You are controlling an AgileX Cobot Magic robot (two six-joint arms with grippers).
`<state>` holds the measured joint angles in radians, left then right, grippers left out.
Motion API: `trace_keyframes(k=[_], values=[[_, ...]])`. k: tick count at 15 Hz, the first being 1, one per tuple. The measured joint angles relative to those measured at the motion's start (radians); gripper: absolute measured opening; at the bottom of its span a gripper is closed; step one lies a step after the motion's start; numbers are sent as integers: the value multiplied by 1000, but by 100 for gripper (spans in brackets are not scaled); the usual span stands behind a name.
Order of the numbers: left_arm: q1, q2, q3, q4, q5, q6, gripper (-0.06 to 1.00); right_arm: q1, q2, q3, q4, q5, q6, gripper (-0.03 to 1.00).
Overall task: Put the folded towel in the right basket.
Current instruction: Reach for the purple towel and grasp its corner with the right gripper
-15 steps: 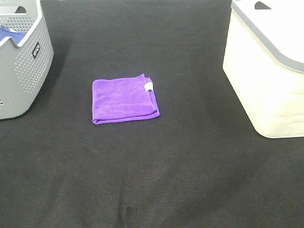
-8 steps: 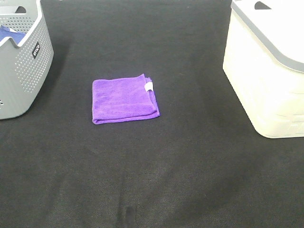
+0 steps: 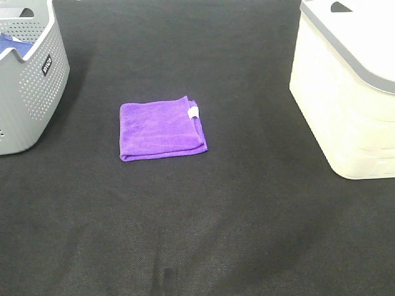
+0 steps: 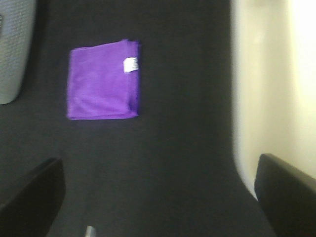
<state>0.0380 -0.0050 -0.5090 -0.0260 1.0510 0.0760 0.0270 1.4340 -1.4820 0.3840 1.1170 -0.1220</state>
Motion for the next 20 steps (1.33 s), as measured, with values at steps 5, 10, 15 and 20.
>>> trace_keyframes(k=[5, 10, 15, 20], values=[[0, 0, 0, 0, 0, 0, 99, 215, 557, -275, 164, -45, -61, 95], [0, 0, 0, 0, 0, 0, 99, 216, 906, -499, 252, -47, -95, 94], [0, 0, 0, 0, 0, 0, 99, 226, 1077, -555, 276, -80, -95, 94], [0, 0, 0, 0, -1, 0, 99, 237, 1106, -569, 300, -121, -93, 92]])
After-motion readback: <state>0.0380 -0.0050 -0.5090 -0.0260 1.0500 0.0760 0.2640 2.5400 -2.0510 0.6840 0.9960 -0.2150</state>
